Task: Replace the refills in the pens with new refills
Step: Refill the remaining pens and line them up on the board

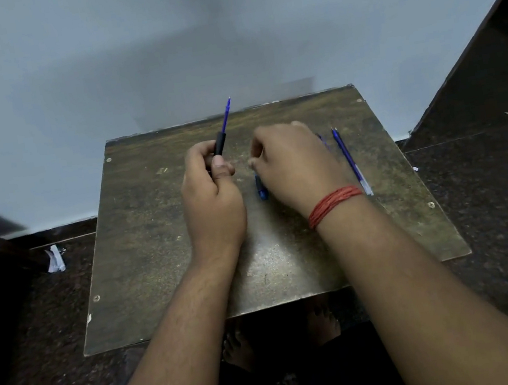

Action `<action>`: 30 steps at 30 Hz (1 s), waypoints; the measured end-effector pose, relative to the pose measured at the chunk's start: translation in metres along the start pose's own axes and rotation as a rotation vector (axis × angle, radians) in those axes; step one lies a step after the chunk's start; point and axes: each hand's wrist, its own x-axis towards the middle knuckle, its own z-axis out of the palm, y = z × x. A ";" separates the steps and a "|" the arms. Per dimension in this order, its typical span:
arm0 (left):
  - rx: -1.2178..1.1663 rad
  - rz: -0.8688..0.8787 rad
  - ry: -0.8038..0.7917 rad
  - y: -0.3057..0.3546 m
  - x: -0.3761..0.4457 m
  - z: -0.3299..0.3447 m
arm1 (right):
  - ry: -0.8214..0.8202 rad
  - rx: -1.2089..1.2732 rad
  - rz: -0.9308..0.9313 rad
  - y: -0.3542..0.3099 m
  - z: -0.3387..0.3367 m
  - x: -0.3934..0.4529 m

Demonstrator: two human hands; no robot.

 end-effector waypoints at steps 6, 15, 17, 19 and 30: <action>-0.021 -0.026 0.025 -0.002 0.002 -0.001 | 0.029 -0.141 -0.091 -0.017 0.011 -0.014; -0.041 -0.047 0.039 -0.001 0.003 -0.001 | 0.028 -0.164 -0.008 -0.022 0.007 -0.017; -0.042 -0.050 0.044 -0.001 0.004 -0.002 | -0.004 -0.177 0.015 -0.023 0.008 -0.019; -0.041 -0.050 0.044 0.000 0.004 -0.001 | -0.027 -0.185 0.028 -0.024 0.009 -0.020; -0.034 -0.061 0.035 0.000 0.004 -0.002 | -0.116 0.009 0.119 -0.022 0.004 -0.010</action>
